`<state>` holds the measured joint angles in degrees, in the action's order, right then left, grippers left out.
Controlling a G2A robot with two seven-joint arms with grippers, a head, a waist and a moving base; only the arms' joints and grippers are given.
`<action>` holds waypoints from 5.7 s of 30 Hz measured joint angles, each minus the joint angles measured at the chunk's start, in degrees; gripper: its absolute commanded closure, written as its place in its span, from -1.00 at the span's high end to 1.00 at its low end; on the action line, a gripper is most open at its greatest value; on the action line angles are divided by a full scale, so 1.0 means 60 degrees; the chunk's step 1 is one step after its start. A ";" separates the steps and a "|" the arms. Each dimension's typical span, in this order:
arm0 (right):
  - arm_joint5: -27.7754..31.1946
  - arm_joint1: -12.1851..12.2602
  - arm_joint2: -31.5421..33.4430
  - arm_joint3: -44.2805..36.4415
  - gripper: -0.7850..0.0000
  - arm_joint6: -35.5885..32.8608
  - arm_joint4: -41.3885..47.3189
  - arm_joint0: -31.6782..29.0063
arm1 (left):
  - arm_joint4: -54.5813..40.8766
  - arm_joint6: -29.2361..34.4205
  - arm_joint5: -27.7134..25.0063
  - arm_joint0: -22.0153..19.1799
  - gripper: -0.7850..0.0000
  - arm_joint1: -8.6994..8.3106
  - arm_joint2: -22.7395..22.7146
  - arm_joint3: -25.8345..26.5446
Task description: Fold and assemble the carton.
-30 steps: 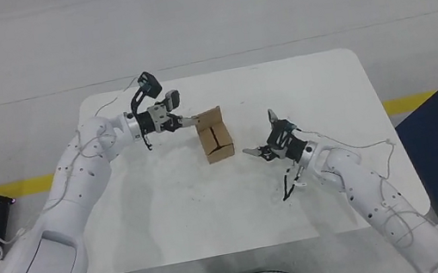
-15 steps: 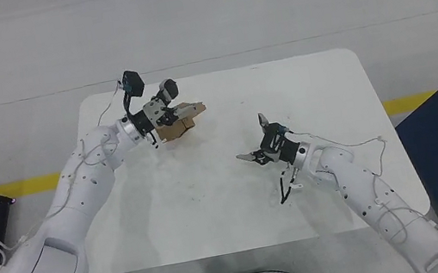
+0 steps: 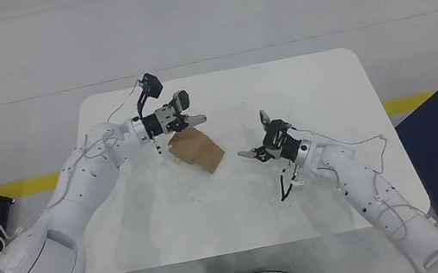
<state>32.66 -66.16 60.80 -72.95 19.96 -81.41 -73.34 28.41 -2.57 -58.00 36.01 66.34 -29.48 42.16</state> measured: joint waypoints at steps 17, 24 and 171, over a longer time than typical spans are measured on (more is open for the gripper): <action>0.1490 -0.0021 -0.0296 0.0608 1.00 0.0441 -0.0059 0.0579 | -0.0612 0.3366 0.0160 -0.0263 1.00 -0.0899 0.0099 0.0047; 0.1642 -0.0056 -0.0433 0.0882 1.00 0.0644 -0.0104 0.0792 | -0.0915 0.4040 0.1224 -0.0085 1.00 -0.1120 -0.0375 0.0354; -0.5863 -0.1086 -0.2255 0.0095 -1.00 -0.2094 -0.4819 0.2537 | 0.1582 0.4695 0.3879 0.3537 1.00 -0.2407 -0.4881 0.5476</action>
<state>-2.51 -72.68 47.27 -72.38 7.40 -110.33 -58.11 37.90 25.61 -34.73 57.24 51.90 -58.76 75.02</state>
